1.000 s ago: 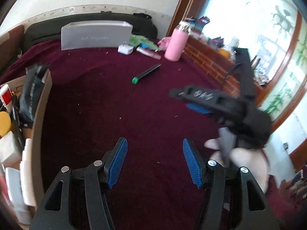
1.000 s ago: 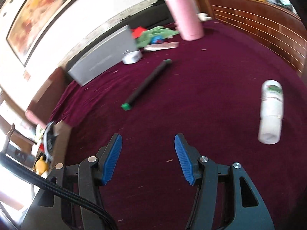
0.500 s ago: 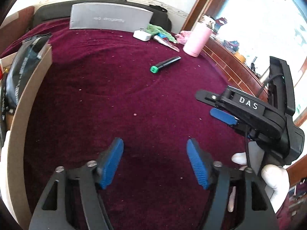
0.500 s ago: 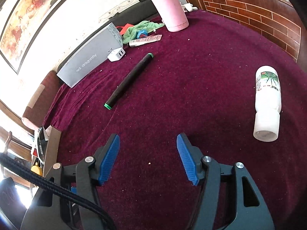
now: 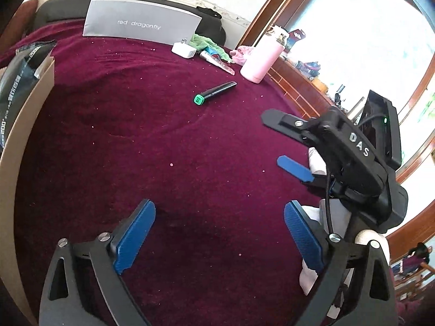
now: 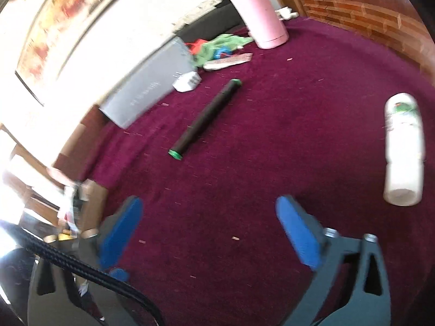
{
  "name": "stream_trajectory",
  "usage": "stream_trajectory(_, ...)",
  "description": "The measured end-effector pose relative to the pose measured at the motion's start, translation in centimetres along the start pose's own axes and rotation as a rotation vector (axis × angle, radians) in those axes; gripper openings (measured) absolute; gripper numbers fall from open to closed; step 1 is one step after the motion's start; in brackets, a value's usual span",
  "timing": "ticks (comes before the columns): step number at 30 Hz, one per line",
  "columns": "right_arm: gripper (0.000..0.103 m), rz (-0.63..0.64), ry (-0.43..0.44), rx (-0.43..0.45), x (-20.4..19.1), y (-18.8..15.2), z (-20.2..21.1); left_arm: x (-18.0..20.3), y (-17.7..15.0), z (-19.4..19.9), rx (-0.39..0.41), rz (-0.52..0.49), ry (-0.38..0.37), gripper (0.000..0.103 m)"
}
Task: Organize objects
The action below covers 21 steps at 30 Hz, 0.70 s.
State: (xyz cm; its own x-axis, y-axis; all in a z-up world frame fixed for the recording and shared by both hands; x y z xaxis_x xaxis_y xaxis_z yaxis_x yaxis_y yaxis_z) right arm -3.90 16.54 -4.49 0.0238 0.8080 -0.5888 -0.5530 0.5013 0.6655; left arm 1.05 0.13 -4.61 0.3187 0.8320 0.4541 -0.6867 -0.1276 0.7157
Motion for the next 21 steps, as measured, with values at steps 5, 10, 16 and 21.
stream_trajectory(5, 0.103, 0.004, 0.010, -0.007, -0.4, -0.1, -0.1, -0.2, 0.2, 0.1, 0.006, 0.023, -0.024, 0.094)
stream_trajectory(10, 0.103, 0.034, -0.009, -0.019, -0.7, -0.2, -0.4, -0.2, 0.3, 0.3, 0.007, 0.029, -0.037, 0.096)
stream_trajectory(16, 0.103, 0.096, -0.046, -0.067, -0.9, -0.5, -0.5, -0.3, 0.3, 0.4, 0.011, 0.048, -0.064, 0.099)
stream_trajectory(21, 0.098, 0.073, -0.139, -0.068, -0.8, 1.5, 1.6, -0.5, 0.4, 0.5, 0.017, 0.072, -0.084, 0.099)
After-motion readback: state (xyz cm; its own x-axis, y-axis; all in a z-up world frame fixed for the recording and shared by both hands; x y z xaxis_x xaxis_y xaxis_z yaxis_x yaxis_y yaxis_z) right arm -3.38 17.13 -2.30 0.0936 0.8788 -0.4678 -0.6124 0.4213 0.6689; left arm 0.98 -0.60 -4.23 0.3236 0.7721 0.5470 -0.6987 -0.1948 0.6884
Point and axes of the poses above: each gripper's, at about its wrist camera, not at the fingertips, and z roughly against the way its jaws point, x to its right, y to its top, the point moved 7 cm from there along -z, roughly the way its jaws point, and after that the axes turned 12 degrees about x, right-handed, at the moved point
